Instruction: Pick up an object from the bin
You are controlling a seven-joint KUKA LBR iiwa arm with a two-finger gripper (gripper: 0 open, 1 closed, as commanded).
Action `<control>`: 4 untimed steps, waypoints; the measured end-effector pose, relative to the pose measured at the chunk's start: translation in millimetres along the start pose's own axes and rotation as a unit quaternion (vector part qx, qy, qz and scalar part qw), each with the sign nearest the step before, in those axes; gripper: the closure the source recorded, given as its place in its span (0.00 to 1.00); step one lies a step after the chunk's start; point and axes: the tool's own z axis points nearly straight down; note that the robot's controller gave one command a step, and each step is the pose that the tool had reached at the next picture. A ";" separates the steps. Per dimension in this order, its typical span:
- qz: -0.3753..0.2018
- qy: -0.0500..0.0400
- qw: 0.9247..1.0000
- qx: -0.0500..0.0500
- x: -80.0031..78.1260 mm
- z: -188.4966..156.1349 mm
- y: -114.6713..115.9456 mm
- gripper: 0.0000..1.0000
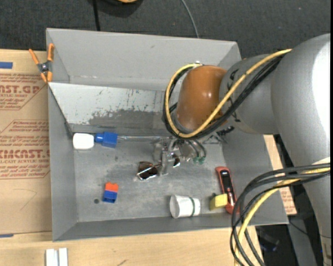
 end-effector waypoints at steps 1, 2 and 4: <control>0.000 0.000 1.000 0.000 0.0 0.0 0.0 1.00; -0.102 -0.001 0.995 0.000 13.3 1.0 -8.5 1.00; -0.096 -0.002 0.995 0.000 9.1 1.0 -4.2 1.00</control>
Offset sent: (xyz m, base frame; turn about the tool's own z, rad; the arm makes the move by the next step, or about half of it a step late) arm -0.0125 -0.0111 -0.0015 -0.2042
